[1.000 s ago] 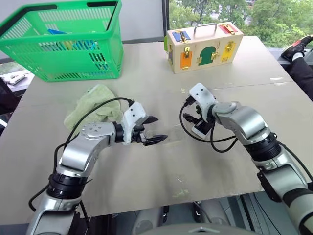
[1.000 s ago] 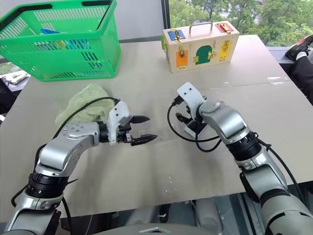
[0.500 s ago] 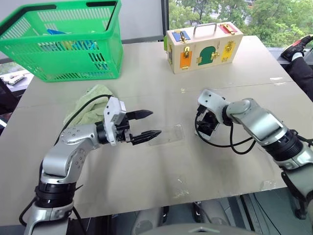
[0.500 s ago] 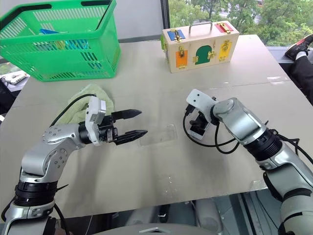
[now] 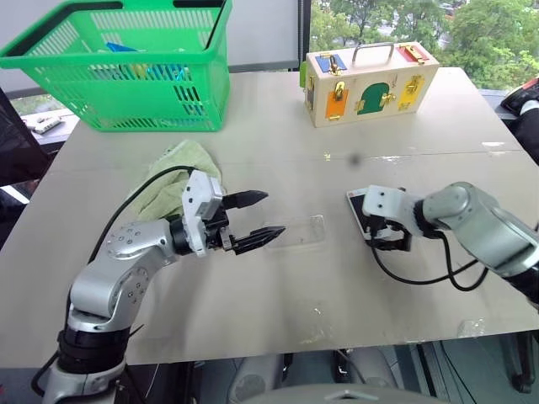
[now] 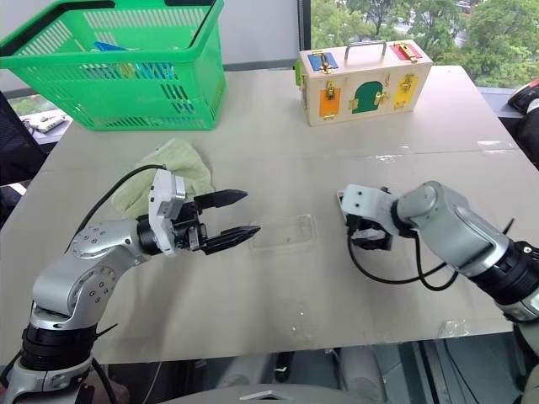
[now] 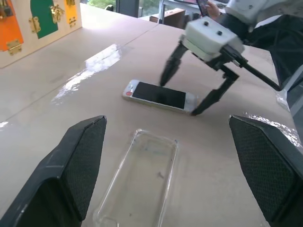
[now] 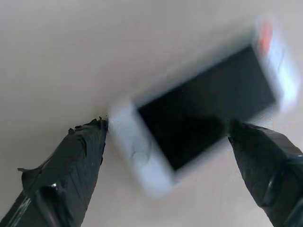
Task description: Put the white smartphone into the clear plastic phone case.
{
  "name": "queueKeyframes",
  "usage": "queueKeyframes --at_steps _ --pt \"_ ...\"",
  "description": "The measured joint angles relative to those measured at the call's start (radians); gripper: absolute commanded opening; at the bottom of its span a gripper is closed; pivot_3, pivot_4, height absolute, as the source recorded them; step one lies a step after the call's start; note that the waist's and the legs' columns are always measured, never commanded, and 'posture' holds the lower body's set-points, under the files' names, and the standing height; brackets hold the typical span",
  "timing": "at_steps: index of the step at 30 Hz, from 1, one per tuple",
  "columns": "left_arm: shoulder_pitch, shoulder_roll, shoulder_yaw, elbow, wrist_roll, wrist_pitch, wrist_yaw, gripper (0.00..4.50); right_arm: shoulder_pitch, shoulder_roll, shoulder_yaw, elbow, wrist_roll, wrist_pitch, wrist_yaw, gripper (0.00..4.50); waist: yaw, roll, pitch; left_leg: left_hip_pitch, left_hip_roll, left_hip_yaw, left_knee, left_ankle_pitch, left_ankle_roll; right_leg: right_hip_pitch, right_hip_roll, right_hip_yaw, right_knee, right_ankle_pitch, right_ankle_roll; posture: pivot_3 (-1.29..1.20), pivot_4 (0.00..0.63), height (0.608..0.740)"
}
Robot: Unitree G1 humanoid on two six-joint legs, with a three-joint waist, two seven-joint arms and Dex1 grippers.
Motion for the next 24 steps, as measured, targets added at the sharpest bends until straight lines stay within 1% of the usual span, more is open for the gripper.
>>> queueKeyframes --at_steps 2,4,5,6,7,11,14,15,16,18,24 --pt "-0.002 0.003 -0.001 0.009 0.001 -0.006 -0.004 4.24 0.054 -0.039 -0.051 -0.032 -0.001 0.02 -0.007 4.46 0.002 0.0 0.0 0.0 0.0 -0.001 0.0 0.0 0.0 0.0 0.0 0.0 0.0 0.0 0.0 0.0 0.15 0.74" --pt "-0.002 0.008 0.0 0.028 0.002 -0.01 -0.005 4.24 0.09 -0.022 -0.123 -0.037 0.007 0.074 -0.037 4.46 -0.002 -0.001 0.0 0.0 0.0 -0.001 0.0 0.0 0.0 0.0 0.0 0.0 0.0 0.0 0.0 0.0 0.15 0.74" --pt "-0.004 0.008 0.0 0.039 0.003 -0.012 -0.006 4.24 0.1 0.048 -0.198 -0.039 0.02 0.134 -0.078 4.46 -0.008 -0.001 0.0 0.0 0.001 0.0 0.0 0.0 0.0 0.0 0.001 0.0 0.001 0.0 0.0 0.0 0.15 0.74" --pt "-0.019 0.006 -0.01 0.048 0.005 -0.012 -0.006 4.24 0.097 0.149 -0.294 -0.057 0.029 0.212 -0.138 4.46 -0.014 -0.001 0.001 0.0 0.002 0.001 0.0 0.001 0.001 -0.001 0.0 0.0 0.002 0.001 -0.001 0.0 0.15 0.74" --pt "-0.027 0.005 -0.012 0.048 0.004 -0.013 -0.006 4.24 0.092 0.199 -0.335 -0.074 0.037 0.259 -0.169 4.46 -0.017 -0.001 0.001 0.0 0.003 0.001 0.0 0.002 0.003 -0.001 0.0 -0.001 0.002 0.001 -0.001 0.0 0.15 0.74" --pt "-0.043 0.006 -0.02 0.064 0.012 -0.03 -0.016 4.24 0.066 0.49 -0.576 -0.164 0.039 0.551 -0.329 4.46 -0.01 -0.001 0.001 0.0 0.003 -0.001 -0.001 0.004 0.0 -0.001 0.001 -0.003 0.002 0.001 -0.003 0.0 0.15 0.74" --pt "-0.051 0.006 -0.036 0.087 0.021 -0.031 -0.022 4.24 0.066 0.589 -0.612 -0.197 0.039 0.646 -0.399 4.46 -0.004 0.0 0.001 0.0 0.002 0.0 -0.001 0.004 0.0 -0.001 0.0 -0.004 0.001 0.001 -0.003 0.0 0.15 0.74" --pt "-0.052 0.006 -0.039 0.091 0.021 -0.032 -0.024 4.24 0.067 0.612 -0.615 -0.2 0.038 0.658 -0.416 4.46 -0.004 0.0 0.001 0.0 0.002 0.0 -0.001 0.004 0.0 -0.001 0.0 -0.004 0.001 0.002 -0.003 0.0 0.15 0.74" --pt "-0.058 0.006 -0.045 0.101 0.023 -0.037 -0.03 4.24 0.067 0.667 -0.622 -0.2 0.034 0.671 -0.452 4.46 -0.005 0.0 0.001 0.0 0.002 0.0 -0.001 0.004 0.0 -0.001 0.0 -0.005 0.001 0.002 -0.003 0.0 0.15 0.74" --pt "-0.067 0.005 -0.052 0.113 0.024 -0.047 -0.039 4.24 0.067 0.737 -0.622 -0.186 0.029 0.675 -0.502 4.46 -0.007 0.0 0.001 0.0 0.002 0.0 -0.001 0.003 0.0 -0.001 0.0 -0.005 0.002 0.002 -0.003 0.0 0.15 0.74" --pt "-0.069 0.019 -0.053 0.126 0.041 -0.055 -0.063 4.24 0.084 0.82 -0.621 -0.07 0.007 0.615 -0.617 4.46 -0.012 0.0 0.001 0.001 0.002 0.0 -0.002 0.005 -0.001 -0.001 0.001 -0.006 0.002 0.002 -0.003 0.0 0.15 0.74"
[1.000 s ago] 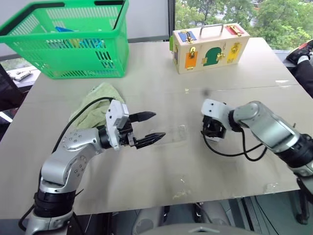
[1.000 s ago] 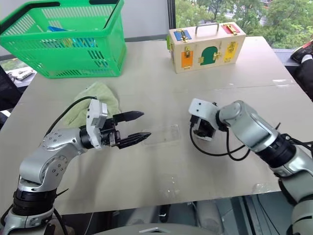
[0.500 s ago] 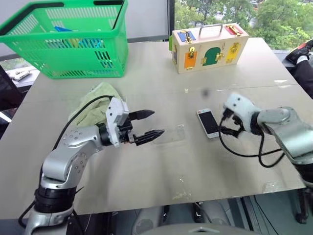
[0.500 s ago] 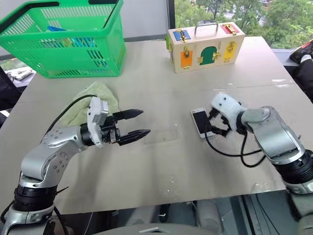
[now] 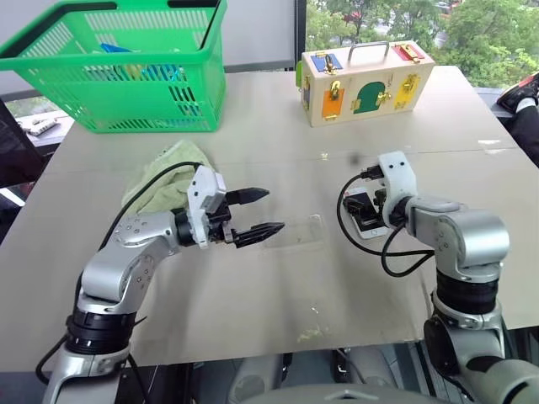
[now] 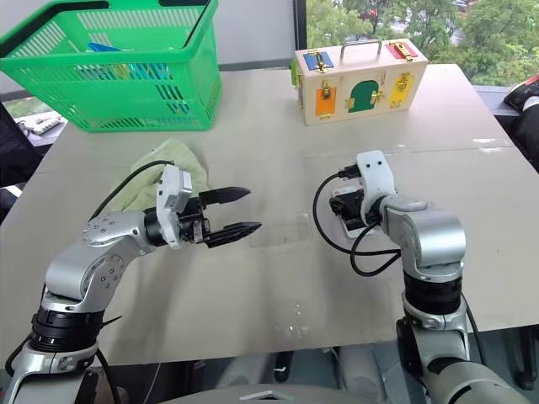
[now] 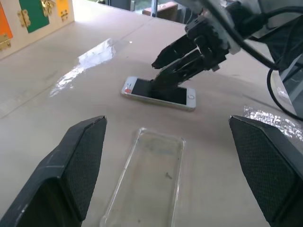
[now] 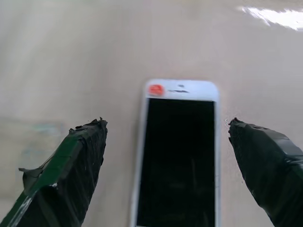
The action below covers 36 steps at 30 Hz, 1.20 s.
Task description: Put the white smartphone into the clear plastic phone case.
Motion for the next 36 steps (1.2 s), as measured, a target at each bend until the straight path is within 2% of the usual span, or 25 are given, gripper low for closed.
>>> queueKeyframes --at_steps 7,16,26,36 --pt "0.054 0.016 0.015 -0.004 0.001 -0.009 -0.002 4.24 0.033 0.031 0.036 0.049 0.016 -0.085 -0.026 4.46 -0.022 0.0 0.0 0.001 0.0 0.0 -0.001 -0.001 0.001 0.0 0.0 0.0 0.0 0.0 0.0 0.0 0.15 0.74" --pt "0.092 0.022 0.045 -0.016 0.002 -0.022 0.014 4.24 0.051 -0.04 0.134 0.126 0.009 -0.181 -0.05 4.46 -0.02 -0.002 -0.004 0.003 0.0 -0.001 0.0 -0.002 0.003 0.002 0.0 -0.001 0.0 0.0 0.0 0.0 0.15 0.74" --pt "0.093 0.022 0.044 -0.013 0.017 -0.043 0.013 4.24 0.065 -0.048 0.135 0.101 0.021 -0.185 -0.05 4.46 -0.019 -0.002 -0.004 0.002 0.0 -0.001 0.0 -0.002 0.003 0.001 0.0 -0.002 0.0 0.0 0.0 0.0 0.15 0.74" --pt "0.095 0.009 0.044 -0.005 0.022 -0.061 0.015 4.24 0.07 -0.125 0.136 0.091 0.062 -0.192 -0.016 4.46 -0.014 -0.001 -0.004 0.001 0.0 -0.002 0.0 -0.002 0.003 0.001 0.0 -0.003 -0.001 0.0 0.0 0.0 0.15 0.74"
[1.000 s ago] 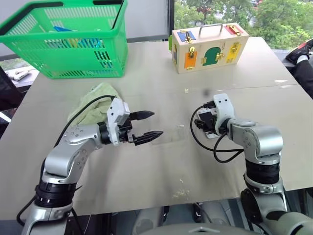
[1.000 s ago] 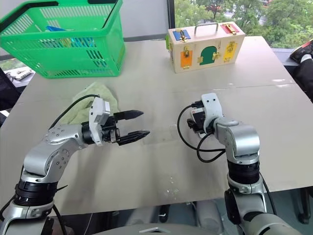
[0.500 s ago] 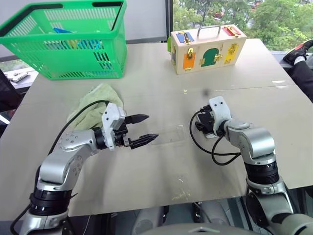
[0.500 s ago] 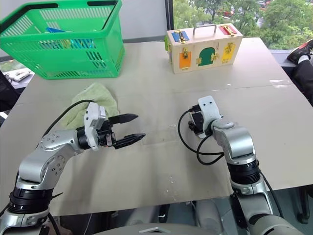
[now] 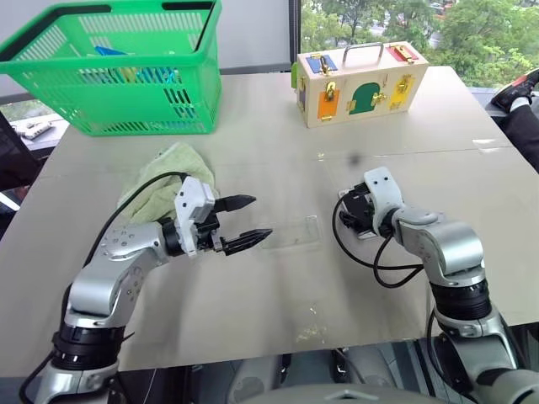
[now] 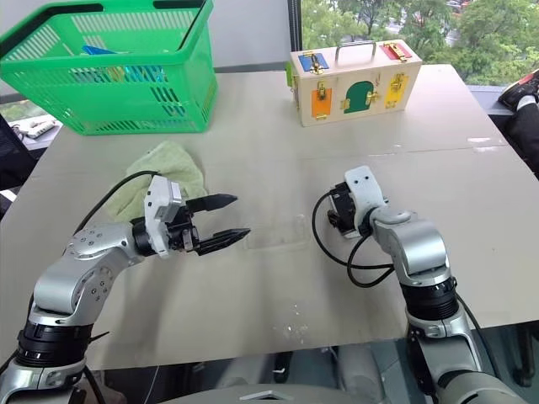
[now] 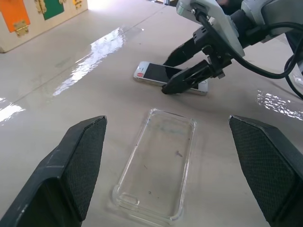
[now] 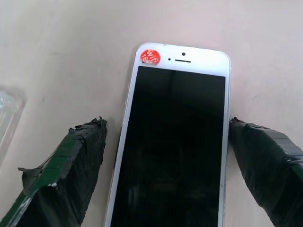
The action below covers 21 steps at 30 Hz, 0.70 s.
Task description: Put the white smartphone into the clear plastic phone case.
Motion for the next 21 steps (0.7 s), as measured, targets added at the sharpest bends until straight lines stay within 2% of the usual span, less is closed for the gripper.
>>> queueKeyframes --at_steps 10,15,16,18,20,21 --pt "-0.01 -0.001 -0.001 0.007 0.008 -0.001 -0.002 4.24 -0.021 0.052 -0.051 0.002 0.017 0.046 -0.037 4.46 -0.004 0.0 0.0 0.0 0.0 0.0 0.0 0.0 0.0 0.0 0.0 0.0 0.0 0.0 0.0 0.0 0.15 0.74" --pt "-0.01 -0.001 -0.001 0.008 0.015 -0.001 -0.005 4.24 -0.032 0.042 -0.042 0.0 0.022 0.084 -0.038 4.46 -0.002 0.0 0.0 0.0 0.0 0.0 0.0 0.0 0.0 0.0 0.0 0.0 0.0 0.0 0.0 0.0 0.15 0.74" --pt "-0.011 -0.001 -0.001 0.008 0.015 0.0 -0.005 4.24 -0.032 0.036 -0.036 -0.003 0.024 0.087 -0.035 4.07 -0.002 0.0 0.0 0.0 0.0 0.0 0.0 0.0 0.0 0.0 0.0 0.0 0.0 0.0 0.0 0.0 0.15 0.74" --pt "-0.014 -0.001 -0.001 0.008 0.015 0.0 -0.005 4.24 -0.027 0.019 -0.021 -0.011 0.026 0.091 -0.034 3.69 -0.002 0.0 0.0 0.0 0.0 0.0 0.0 0.0 0.0 0.0 0.0 0.0 0.0 0.0 0.0 0.0 0.15 0.74" --pt "-0.014 -0.001 -0.001 0.008 0.015 0.0 -0.004 4.24 -0.021 0.007 -0.016 -0.021 0.031 0.091 -0.028 2.93 -0.002 0.0 0.0 0.0 0.0 0.0 0.0 0.0 0.0 0.0 0.0 0.0 0.0 0.0 0.0 0.0 0.15 0.74" --pt "-0.014 -0.001 -0.001 0.008 0.015 0.0 -0.002 4.24 -0.02 -0.001 -0.008 -0.026 0.033 0.09 -0.026 2.92 -0.003 0.0 0.0 0.0 0.0 0.0 0.0 0.0 0.0 0.0 0.0 0.0 0.0 0.0 0.0 0.0 0.15 0.74"
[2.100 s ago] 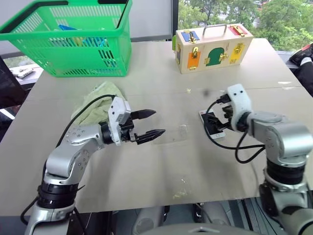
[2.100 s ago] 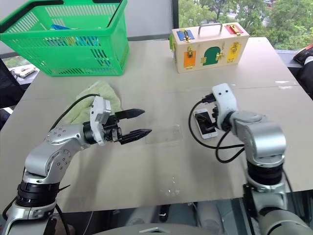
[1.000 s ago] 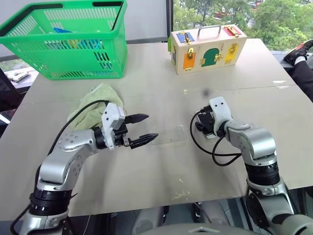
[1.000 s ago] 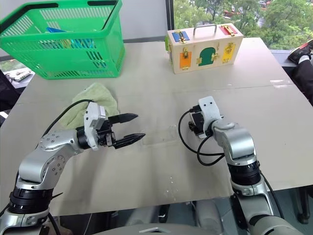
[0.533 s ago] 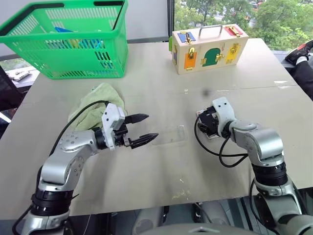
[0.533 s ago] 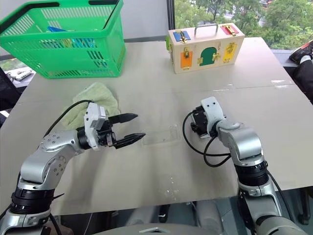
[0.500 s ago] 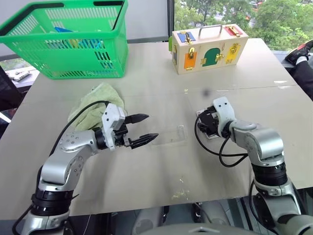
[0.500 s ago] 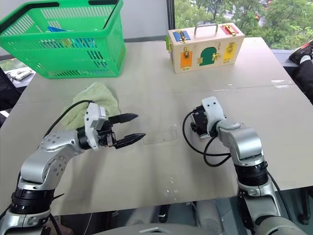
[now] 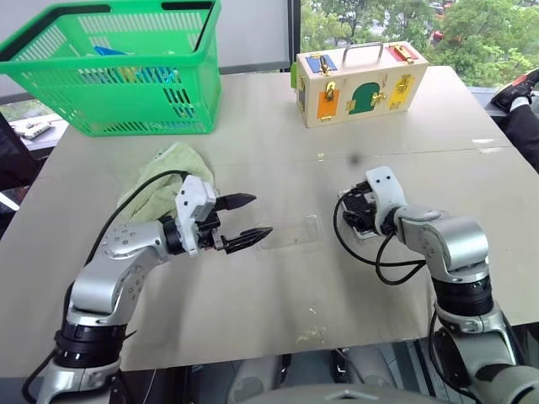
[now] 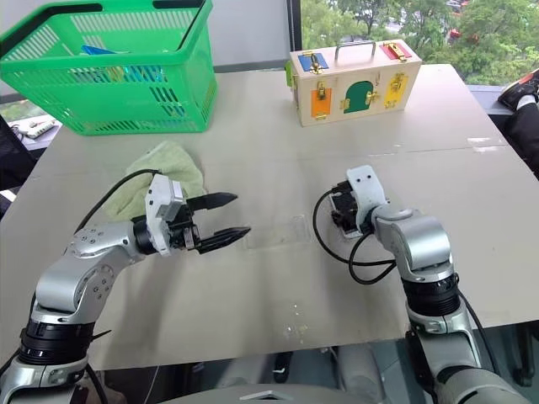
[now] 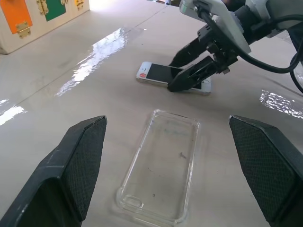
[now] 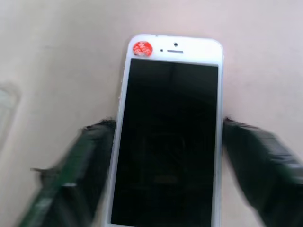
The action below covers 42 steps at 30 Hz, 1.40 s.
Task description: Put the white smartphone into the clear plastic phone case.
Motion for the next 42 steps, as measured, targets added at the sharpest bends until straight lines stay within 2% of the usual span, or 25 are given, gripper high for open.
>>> queueKeyframes --at_steps 10,15,20,26,30,35,39,42 --pt "0.03 -0.005 0.002 -0.006 0.0 0.001 0.029 4.24 0.036 -0.126 0.037 -0.003 0.041 -0.138 0.1 2.92 0.003 0.0 0.001 -0.001 0.0 0.0 0.0 0.0 0.0 0.0 0.0 0.0 -0.001 0.0 0.0 0.0 0.15 0.74" --pt "0.029 -0.006 0.009 0.004 -0.004 0.002 0.032 4.24 0.009 -0.207 0.055 -0.037 0.1 -0.305 0.258 2.92 -0.008 0.003 0.003 -0.001 0.001 0.001 0.0 0.0 0.0 0.0 0.001 0.0 0.0 0.0 0.0 0.0 0.15 0.74" --pt "0.037 -0.025 0.065 0.069 -0.005 -0.043 0.035 4.24 -0.077 -0.223 0.17 -0.042 0.111 -0.453 0.379 2.91 -0.003 0.003 0.003 -0.001 0.001 0.0 0.0 0.0 0.0 0.0 0.0 0.0 0.0 0.0 0.0 0.0 0.15 0.74" --pt "0.09 0.017 0.1 0.145 0.0 -0.055 -0.014 4.24 -0.169 -0.238 0.379 0.052 0.02 -0.622 0.493 2.91 -0.002 0.003 0.004 -0.001 0.001 0.0 0.0 0.0 0.0 -0.001 0.0 -0.001 -0.001 0.0 0.0 0.0 0.15 0.74" --pt "0.144 0.035 0.107 0.202 0.025 -0.088 -0.047 4.24 -0.231 -0.199 0.492 0.221 -0.056 -0.756 0.578 2.91 -0.003 0.003 0.004 -0.001 0.001 0.0 0.0 0.0 0.0 -0.001 0.0 0.0 -0.001 0.0 0.0 0.0 0.15 0.74" --pt "0.146 0.039 0.107 0.226 0.043 -0.104 -0.059 4.24 -0.292 -0.16 0.541 0.323 -0.118 -0.857 0.652 2.91 -0.002 0.003 0.004 -0.001 0.001 0.0 0.0 0.0 0.0 -0.001 0.0 -0.001 -0.001 0.0 0.0 0.0 0.15 0.74" --pt "0.148 0.04 0.107 0.225 0.051 -0.11 -0.061 4.24 -0.308 -0.161 0.61 0.388 -0.193 -0.983 0.742 2.91 -0.003 0.003 0.004 -0.001 0.0 0.0 0.0 0.0 -0.001 -0.001 0.0 0.0 0.0 0.0 0.0 0.0 0.15 0.74" --pt "0.152 0.04 0.106 0.22 0.053 -0.11 -0.061 4.24 -0.32 -0.165 0.615 0.411 -0.219 -1.035 0.795 2.91 -0.003 0.003 0.004 -0.001 0.0 0.0 0.0 -0.001 -0.004 -0.001 0.0 -0.001 0.0 0.0 0.0 0.0 0.15 0.74"
